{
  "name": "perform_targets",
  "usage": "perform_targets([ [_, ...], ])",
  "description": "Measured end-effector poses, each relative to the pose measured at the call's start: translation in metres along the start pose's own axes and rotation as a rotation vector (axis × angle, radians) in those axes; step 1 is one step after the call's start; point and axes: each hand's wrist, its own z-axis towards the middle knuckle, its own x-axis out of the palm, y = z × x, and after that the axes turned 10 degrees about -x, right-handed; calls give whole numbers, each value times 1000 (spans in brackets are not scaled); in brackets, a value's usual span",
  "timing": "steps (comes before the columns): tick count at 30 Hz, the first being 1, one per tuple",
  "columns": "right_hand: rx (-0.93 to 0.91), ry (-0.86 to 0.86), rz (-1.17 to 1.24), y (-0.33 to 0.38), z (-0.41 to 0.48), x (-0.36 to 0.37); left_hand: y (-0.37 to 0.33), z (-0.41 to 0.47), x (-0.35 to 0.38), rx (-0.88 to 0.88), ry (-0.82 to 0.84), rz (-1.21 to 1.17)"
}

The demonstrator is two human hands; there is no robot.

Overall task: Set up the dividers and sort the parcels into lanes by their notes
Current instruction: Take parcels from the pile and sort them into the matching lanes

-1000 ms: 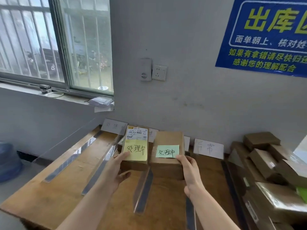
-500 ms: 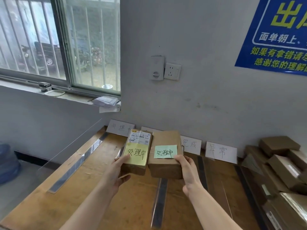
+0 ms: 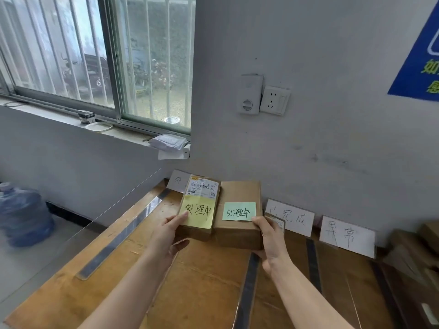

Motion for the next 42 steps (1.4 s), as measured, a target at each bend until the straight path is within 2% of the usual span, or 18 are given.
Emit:
perform_targets([
  [7, -13, 16, -44, -1, 19, 51, -35, 26, -24, 35, -42, -5],
  [11, -12, -30, -8, -5, 30, 91, -55, 58, -58, 12, -74, 33],
  [17, 44, -121, 61, -18, 42, 165, -81, 112, -118, -54, -140, 57],
  [24, 174, -144, 159, -47, 54, 241, -89, 167, -151, -156, -95, 94],
  [29, 223, -197, 167, -66, 66, 261, -84, 195, -155, -210, -96, 121],
  [36, 210, -265, 70, -87, 85, 264, -70, 241, -153, -191, -135, 236],
  [42, 225, -291, 30, -101, 93, 267, -44, 308, -162, -132, -282, 480],
])
